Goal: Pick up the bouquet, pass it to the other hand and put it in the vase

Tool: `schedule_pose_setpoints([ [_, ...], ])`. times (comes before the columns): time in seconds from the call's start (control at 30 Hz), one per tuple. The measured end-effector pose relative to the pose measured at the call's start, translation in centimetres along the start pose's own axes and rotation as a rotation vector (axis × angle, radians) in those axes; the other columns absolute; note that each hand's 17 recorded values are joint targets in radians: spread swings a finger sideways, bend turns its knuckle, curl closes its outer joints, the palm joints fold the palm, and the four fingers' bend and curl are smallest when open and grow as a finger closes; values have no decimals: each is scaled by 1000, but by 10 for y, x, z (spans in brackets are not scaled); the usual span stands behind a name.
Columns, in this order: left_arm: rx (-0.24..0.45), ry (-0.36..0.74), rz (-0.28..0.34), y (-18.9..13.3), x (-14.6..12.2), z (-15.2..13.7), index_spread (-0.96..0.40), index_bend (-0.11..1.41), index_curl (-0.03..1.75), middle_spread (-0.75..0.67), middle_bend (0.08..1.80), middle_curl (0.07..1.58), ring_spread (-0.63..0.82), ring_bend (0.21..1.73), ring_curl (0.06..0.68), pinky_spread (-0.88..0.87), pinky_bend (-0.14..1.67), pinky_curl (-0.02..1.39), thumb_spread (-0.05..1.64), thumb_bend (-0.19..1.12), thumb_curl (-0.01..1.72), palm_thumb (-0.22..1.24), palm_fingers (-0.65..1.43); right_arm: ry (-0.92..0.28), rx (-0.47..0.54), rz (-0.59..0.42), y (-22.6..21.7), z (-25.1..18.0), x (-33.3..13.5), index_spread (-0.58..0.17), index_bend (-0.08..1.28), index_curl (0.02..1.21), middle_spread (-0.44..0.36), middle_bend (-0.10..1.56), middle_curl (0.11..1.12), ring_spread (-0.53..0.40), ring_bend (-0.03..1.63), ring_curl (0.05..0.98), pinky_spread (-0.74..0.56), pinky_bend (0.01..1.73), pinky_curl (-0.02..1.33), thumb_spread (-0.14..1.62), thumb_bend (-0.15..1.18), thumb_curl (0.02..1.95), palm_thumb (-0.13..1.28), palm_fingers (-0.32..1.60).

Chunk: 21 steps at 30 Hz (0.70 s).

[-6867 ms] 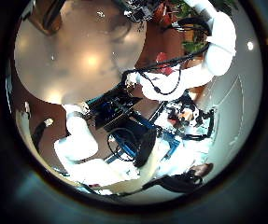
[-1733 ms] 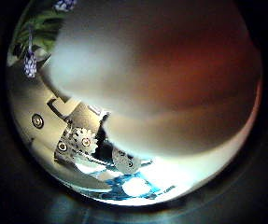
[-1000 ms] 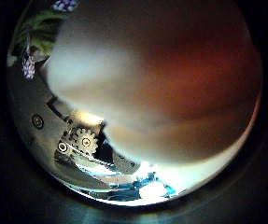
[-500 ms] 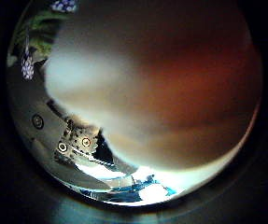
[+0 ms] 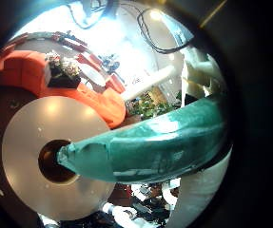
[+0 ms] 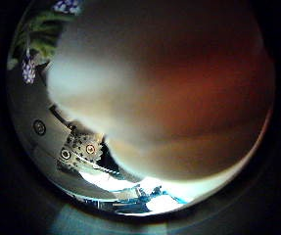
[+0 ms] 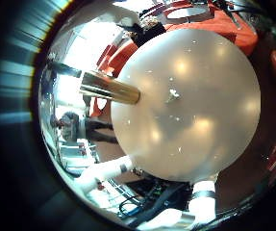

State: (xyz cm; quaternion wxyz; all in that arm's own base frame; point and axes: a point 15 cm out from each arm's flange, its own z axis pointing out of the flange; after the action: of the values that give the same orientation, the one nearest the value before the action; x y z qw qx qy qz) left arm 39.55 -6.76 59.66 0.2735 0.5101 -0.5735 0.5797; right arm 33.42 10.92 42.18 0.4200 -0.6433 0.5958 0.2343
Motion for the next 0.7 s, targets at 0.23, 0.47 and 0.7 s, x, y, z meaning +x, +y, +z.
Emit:
schedule_pose_setpoints([
  [0.23,-4,7,-20,5,-12,2,-735,505,1444,-565,1057,1083,-379,1533,541,-682,1044,1177,1098,56,986,1073,1031,-1,-3,2,0,1,1,-229,158,285,118,266,348,169,671,231,466,778,314,967,-24,532,707,142],
  [0.47,-4,14,-41,9,-21,4,-730,468,1462,-570,1040,1093,-384,1522,540,-692,1032,1174,1078,22,978,1063,1029,-3,-10,3,2,2,1,-231,160,286,108,261,349,168,664,226,465,777,296,967,-25,535,708,153],
  [0.7,-62,9,-88,25,-41,8,-560,195,1305,-257,581,945,-29,1070,438,-345,430,1037,935,-142,694,426,-333,-4,-11,0,3,2,0,-230,159,286,105,261,350,167,663,226,465,776,281,967,-25,537,708,161],
])
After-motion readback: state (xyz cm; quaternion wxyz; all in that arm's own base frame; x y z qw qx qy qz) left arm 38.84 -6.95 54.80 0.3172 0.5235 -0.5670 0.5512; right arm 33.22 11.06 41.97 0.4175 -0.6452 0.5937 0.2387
